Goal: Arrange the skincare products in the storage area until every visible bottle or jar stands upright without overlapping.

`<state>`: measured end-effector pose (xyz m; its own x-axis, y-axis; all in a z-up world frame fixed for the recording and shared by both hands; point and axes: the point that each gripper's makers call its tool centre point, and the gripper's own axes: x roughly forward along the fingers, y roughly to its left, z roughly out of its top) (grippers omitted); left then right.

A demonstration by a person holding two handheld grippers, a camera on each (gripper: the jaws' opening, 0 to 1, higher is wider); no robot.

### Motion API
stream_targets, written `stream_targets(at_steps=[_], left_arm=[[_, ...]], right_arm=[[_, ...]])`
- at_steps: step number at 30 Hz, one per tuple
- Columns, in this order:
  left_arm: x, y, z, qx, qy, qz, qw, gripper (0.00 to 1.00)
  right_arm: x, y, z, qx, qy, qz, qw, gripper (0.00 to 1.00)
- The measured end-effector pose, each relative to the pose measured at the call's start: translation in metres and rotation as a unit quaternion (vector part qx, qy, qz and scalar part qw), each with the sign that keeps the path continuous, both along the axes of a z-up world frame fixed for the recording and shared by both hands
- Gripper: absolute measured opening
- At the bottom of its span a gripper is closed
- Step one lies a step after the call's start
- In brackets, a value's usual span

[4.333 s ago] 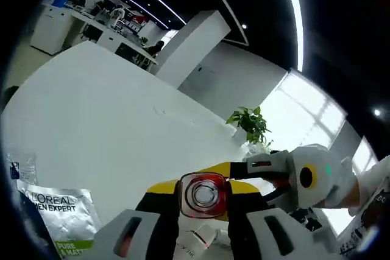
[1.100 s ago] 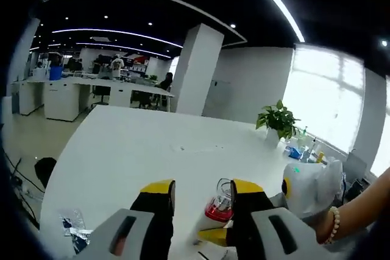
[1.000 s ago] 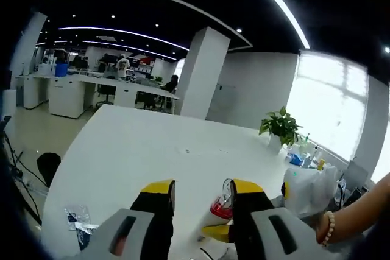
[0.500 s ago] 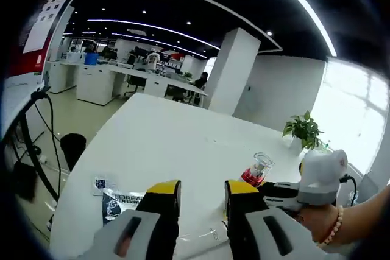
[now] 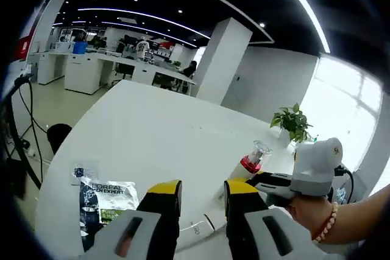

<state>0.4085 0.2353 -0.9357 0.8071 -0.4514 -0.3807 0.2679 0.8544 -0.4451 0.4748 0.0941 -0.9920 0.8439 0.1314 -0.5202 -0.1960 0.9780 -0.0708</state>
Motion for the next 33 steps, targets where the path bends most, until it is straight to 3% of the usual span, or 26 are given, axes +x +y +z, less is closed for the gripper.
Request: stream_targets(at_steps=[17, 25, 28, 33], left_arm=[[-0.004, -0.007, -0.009, 0.022, 0.011, -0.009, 0.9997, 0.28], [-0.004, -0.012, -0.012, 0.027, 0.013, -0.017, 0.9994, 0.28], [-0.005, -0.014, -0.012, 0.027, 0.013, -0.022, 0.9993, 0.28], [-0.006, -0.017, -0.010, 0.021, 0.013, -0.025, 0.9994, 0.28]], right_arm=[[-0.003, -0.032, -0.001, -0.018, 0.015, -0.056, 0.9981, 0.28], [-0.004, -0.034, -0.001, -0.013, 0.024, -0.054, 0.9982, 0.28], [-0.009, -0.032, -0.008, -0.011, 0.054, -0.044, 0.9975, 0.30], [-0.010, -0.036, -0.008, 0.012, 0.045, -0.051, 0.9976, 0.31]])
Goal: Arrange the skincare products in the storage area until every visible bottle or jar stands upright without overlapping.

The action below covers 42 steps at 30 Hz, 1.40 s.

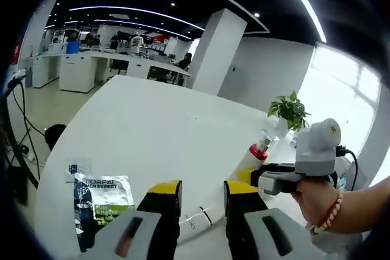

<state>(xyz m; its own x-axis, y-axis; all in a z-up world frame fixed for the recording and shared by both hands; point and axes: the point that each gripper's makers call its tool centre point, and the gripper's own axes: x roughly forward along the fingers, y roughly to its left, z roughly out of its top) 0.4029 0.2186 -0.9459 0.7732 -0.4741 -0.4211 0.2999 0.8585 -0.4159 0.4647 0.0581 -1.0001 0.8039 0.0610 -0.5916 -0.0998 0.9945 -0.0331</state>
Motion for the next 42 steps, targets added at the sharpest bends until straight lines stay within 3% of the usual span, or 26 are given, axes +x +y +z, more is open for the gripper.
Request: stream_targets(at_steps=[3, 18, 20, 25, 31, 34, 36, 38, 39, 42], left_arm=[[0.000, -0.001, 0.001, -0.003, -0.002, -0.001, 1.0000, 0.28], [0.001, 0.002, 0.001, 0.001, -0.001, 0.003, 1.0000, 0.28], [0.001, 0.002, -0.001, 0.004, 0.003, 0.001, 1.0000, 0.28], [-0.001, 0.003, -0.004, 0.018, 0.009, -0.003, 0.9998, 0.28], [-0.008, 0.015, -0.002, 0.039, 0.024, -0.017, 0.9988, 0.28], [-0.010, 0.032, 0.005, 0.050, 0.017, -0.002, 0.9986, 0.28], [-0.011, 0.043, 0.010, 0.062, 0.016, 0.002, 0.9979, 0.28], [-0.017, 0.049, 0.008, 0.084, 0.019, -0.014, 0.9962, 0.28], [-0.026, 0.054, 0.003, 0.098, 0.034, -0.028, 0.9942, 0.28], [-0.036, 0.072, -0.004, 0.131, 0.036, -0.027, 0.9904, 0.28]], right_arm=[[0.001, 0.002, -0.001, 0.010, 0.005, 0.004, 0.9999, 0.26], [-0.005, 0.002, 0.004, -0.010, 0.003, 0.019, 0.9998, 0.26], [-0.005, 0.002, 0.015, -0.002, -0.019, 0.026, 0.9995, 0.27], [-0.012, 0.001, 0.029, 0.017, -0.034, 0.034, 0.9987, 0.28], [-0.039, 0.007, 0.042, 0.071, -0.041, 0.045, 0.9956, 0.29], [-0.052, 0.016, 0.051, 0.088, -0.050, 0.067, 0.9926, 0.29], [-0.061, 0.029, 0.057, 0.092, -0.056, 0.107, 0.9885, 0.29], [-0.064, 0.039, 0.061, 0.085, -0.063, 0.143, 0.9841, 0.29], [-0.068, 0.046, 0.062, 0.073, -0.062, 0.171, 0.9805, 0.29], [-0.076, 0.058, 0.060, 0.043, -0.061, 0.228, 0.9708, 0.29]])
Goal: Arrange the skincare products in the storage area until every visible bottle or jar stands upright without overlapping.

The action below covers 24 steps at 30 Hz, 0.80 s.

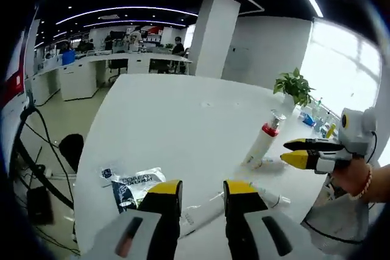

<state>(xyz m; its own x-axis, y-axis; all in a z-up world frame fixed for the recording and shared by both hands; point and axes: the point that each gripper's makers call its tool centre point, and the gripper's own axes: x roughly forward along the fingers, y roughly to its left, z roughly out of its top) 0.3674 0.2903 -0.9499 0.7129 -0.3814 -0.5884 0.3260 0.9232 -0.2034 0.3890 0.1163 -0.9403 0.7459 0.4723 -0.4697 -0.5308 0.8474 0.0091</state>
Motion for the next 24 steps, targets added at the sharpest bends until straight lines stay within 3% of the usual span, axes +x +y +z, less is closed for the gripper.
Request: stream_targets(at_steps=[3, 8, 14, 18, 21, 22, 24], left_arm=[[-0.010, 0.021, -0.012, 0.029, 0.002, 0.011, 0.9995, 0.28], [-0.014, 0.035, -0.023, 0.019, 0.026, 0.029, 0.9991, 0.28], [-0.017, 0.035, -0.031, 0.021, 0.046, 0.021, 0.9985, 0.28], [-0.021, 0.033, -0.036, 0.000, 0.065, 0.017, 0.9977, 0.28], [-0.022, 0.033, -0.039, -0.004, 0.074, 0.018, 0.9971, 0.28], [-0.022, 0.033, -0.040, -0.004, 0.075, 0.018, 0.9970, 0.28], [-0.023, 0.033, -0.043, -0.006, 0.082, 0.017, 0.9964, 0.28]], right_arm=[[-0.009, 0.017, -0.005, -0.031, -0.002, 0.071, 0.9970, 0.29], [-0.013, 0.042, -0.013, -0.062, 0.016, 0.167, 0.9838, 0.29], [-0.003, 0.051, -0.021, -0.106, 0.030, 0.217, 0.9699, 0.30], [-0.005, 0.061, -0.033, -0.136, 0.053, 0.278, 0.9496, 0.31], [-0.005, 0.066, -0.046, -0.184, 0.057, 0.315, 0.9294, 0.33], [-0.005, 0.069, -0.052, -0.205, 0.058, 0.335, 0.9180, 0.33], [-0.005, 0.072, -0.061, -0.226, 0.062, 0.351, 0.9064, 0.33]])
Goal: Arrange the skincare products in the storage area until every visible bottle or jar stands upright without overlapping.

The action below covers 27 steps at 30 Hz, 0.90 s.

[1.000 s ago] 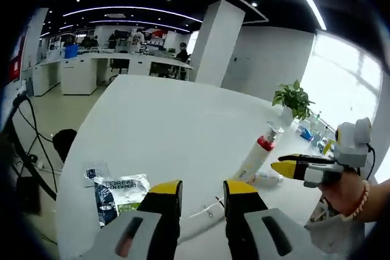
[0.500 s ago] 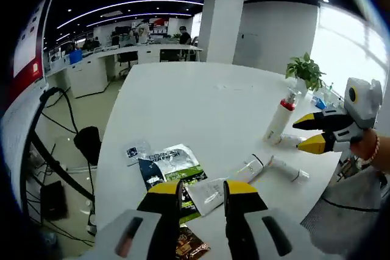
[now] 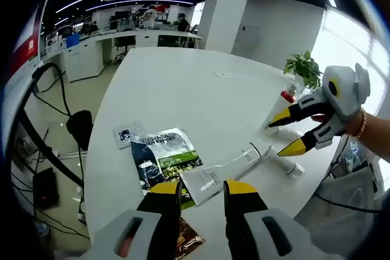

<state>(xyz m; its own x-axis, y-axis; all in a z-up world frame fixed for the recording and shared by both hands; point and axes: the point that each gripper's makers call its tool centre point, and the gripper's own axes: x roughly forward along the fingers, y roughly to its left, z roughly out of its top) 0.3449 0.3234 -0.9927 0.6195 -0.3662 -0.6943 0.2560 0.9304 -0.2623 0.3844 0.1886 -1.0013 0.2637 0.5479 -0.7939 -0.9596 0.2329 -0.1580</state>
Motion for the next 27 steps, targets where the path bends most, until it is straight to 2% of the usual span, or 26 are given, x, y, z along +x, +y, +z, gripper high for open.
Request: stream_targets(at_steps=[5, 8, 11, 15, 25, 27], left_arm=[[-0.002, 0.003, -0.005, 0.008, 0.010, 0.005, 0.9999, 0.28], [-0.002, 0.003, -0.008, 0.008, 0.014, 0.003, 0.9999, 0.28], [-0.002, 0.006, -0.011, 0.004, 0.022, 0.007, 0.9997, 0.28], [-0.004, 0.003, -0.012, -0.004, 0.030, 0.009, 0.9995, 0.28], [-0.005, 0.000, -0.017, -0.003, 0.042, 0.000, 0.9991, 0.28], [-0.005, 0.000, -0.019, -0.006, 0.046, 0.001, 0.9989, 0.28]], right_arm=[[0.001, 0.011, -0.028, -0.049, 0.029, 0.039, 0.9976, 0.35], [0.009, 0.013, -0.043, -0.083, 0.026, 0.050, 0.9950, 0.34], [0.013, 0.014, -0.049, -0.094, 0.024, 0.057, 0.9937, 0.29], [0.009, 0.019, -0.055, -0.097, 0.044, 0.068, 0.9920, 0.30], [0.010, 0.019, -0.066, -0.138, 0.041, 0.107, 0.9838, 0.30], [0.010, 0.018, -0.069, -0.154, 0.034, 0.126, 0.9794, 0.30]])
